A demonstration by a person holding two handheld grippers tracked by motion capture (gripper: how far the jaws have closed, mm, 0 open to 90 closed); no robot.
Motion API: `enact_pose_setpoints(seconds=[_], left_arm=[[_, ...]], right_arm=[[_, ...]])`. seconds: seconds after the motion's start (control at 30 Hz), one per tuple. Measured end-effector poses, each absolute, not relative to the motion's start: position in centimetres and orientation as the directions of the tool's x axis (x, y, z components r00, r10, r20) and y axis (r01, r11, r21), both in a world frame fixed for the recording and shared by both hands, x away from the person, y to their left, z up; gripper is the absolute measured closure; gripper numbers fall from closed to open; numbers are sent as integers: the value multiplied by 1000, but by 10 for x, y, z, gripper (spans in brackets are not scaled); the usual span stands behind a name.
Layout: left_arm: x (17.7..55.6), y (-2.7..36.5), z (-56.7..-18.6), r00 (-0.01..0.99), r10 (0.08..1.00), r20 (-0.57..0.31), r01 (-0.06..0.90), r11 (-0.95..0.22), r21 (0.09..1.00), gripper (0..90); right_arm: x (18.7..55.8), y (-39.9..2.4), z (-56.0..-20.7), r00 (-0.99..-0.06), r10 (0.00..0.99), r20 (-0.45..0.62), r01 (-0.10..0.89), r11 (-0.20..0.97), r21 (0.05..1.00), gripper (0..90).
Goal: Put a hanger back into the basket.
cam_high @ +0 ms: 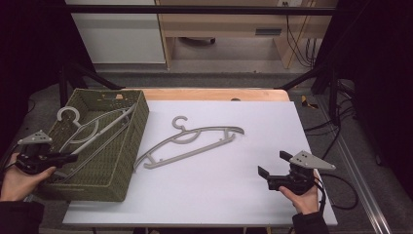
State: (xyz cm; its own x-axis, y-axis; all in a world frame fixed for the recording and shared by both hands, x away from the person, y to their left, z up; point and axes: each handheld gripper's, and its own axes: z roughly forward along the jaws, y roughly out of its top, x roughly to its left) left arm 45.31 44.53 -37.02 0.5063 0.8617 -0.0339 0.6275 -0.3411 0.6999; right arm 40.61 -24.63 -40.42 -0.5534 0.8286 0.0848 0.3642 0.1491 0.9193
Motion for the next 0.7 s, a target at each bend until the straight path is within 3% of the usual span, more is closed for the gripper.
enact_pose_setpoints(seconds=[0.27, 0.5, 0.7], left_arm=[[458, 451, -366, 389, 921, 31, 659, -301, 689, 751], [471, 458, -368, 293, 955, 47, 735, -256, 628, 754], [480, 457, -371, 245, 968, 53, 778, -229, 586, 709]], right_arm=[[406, -246, -404, -553, 828, 88, 365, 146, 919, 38], [406, -246, -405, -552, 830, 87, 366, 147, 919, 38], [406, -247, -404, -551, 830, 87, 366, 147, 919, 38]])
